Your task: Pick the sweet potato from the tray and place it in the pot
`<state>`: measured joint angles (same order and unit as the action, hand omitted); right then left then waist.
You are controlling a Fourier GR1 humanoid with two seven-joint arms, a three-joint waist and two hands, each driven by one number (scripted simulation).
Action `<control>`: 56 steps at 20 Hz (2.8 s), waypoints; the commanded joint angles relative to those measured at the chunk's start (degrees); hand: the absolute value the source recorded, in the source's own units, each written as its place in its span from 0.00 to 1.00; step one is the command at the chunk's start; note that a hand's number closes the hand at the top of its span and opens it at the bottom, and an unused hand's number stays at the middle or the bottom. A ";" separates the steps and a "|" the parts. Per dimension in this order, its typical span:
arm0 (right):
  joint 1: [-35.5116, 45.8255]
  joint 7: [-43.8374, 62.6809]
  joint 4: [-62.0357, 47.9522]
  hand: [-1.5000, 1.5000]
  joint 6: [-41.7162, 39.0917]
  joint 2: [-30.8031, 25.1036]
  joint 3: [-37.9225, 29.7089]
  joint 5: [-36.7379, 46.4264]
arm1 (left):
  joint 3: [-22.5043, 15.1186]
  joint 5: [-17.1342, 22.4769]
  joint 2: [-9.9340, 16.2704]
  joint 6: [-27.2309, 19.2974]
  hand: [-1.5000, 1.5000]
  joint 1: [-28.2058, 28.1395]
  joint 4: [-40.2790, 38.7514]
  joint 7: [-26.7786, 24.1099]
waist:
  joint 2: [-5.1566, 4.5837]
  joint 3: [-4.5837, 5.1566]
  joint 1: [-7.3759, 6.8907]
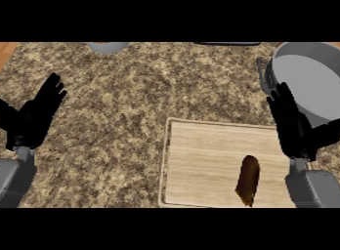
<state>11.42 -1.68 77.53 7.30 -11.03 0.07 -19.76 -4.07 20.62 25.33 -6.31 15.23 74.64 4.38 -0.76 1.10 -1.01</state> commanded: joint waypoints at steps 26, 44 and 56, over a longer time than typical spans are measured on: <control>-6.73 49.63 12.33 0.00 20.48 8.32 25.56 89.28 | -12.92 -5.55 -5.20 4.29 0.50 -10.33 1.86 0.39 | 1.73 -0.57 2.07; -11.73 71.44 16.79 0.00 0.54 10.97 29.09 88.39 | -11.06 -7.72 -8.18 4.75 0.50 -5.61 -0.98 1.84 | 0.72 -1.08 1.49; -20.35 60.06 28.55 0.00 2.33 9.52 25.63 83.68 | -8.42 -10.80 -9.93 8.58 0.50 -9.13 1.57 0.44 | 0.77 -1.11 1.08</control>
<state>-9.10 59.22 106.87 7.52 -3.35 26.55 66.76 -13.62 10.29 15.56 0.58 6.24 76.77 5.94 0.05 0.01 0.24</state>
